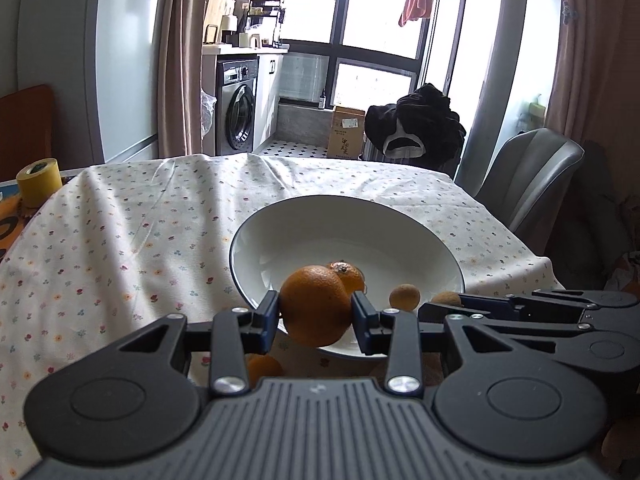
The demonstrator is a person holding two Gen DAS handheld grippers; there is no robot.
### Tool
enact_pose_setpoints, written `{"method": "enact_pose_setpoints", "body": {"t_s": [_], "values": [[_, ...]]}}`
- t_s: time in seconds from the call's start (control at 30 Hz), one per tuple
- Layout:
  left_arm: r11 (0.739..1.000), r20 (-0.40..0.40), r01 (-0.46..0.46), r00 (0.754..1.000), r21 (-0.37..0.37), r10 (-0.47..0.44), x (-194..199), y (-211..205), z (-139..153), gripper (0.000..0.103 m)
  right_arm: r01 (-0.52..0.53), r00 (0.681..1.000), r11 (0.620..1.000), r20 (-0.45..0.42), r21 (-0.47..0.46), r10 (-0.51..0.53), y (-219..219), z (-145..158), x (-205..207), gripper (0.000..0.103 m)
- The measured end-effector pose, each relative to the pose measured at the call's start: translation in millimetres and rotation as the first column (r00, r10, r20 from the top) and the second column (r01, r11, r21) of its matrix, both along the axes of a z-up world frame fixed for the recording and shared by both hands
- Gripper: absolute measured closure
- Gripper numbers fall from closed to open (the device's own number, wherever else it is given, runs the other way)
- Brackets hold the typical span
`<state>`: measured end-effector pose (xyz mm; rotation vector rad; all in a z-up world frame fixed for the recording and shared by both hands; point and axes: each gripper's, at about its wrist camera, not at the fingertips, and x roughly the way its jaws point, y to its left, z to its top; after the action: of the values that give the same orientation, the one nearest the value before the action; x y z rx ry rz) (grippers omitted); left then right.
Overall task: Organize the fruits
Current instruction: 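Lower the orange into the bowl with the left tool while the right tool drops the kiwi in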
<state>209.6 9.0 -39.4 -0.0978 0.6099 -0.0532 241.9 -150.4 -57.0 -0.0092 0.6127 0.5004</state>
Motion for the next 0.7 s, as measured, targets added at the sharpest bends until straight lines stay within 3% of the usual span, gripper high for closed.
{"method": "enact_pose_setpoints", "body": {"t_s": [0.23, 0.57, 0.7], "values": [[1.000, -0.026, 0.022, 0.999, -0.020, -0.023, 12.9, -1.4, -5.4, 0.066, 0.018, 1.000, 1.000, 0.002, 0.022, -0.018, -0.8, 3.1, 10.1, 0.078], [1.000, 0.006, -0.008, 1.000, -0.021, 0.008, 3.2, 2.5, 1.9, 0.062, 0.027, 1.000, 0.999, -0.011, 0.036, -0.027, 1.2, 0.2, 18.0, 0.078], [0.999, 0.018, -0.035, 0.999, -0.021, 0.035, -4.4, 7.5, 5.8, 0.050, 0.024, 1.000, 0.999, -0.010, 0.043, -0.023, 2.7, 1.8, 18.5, 0.078]]}}
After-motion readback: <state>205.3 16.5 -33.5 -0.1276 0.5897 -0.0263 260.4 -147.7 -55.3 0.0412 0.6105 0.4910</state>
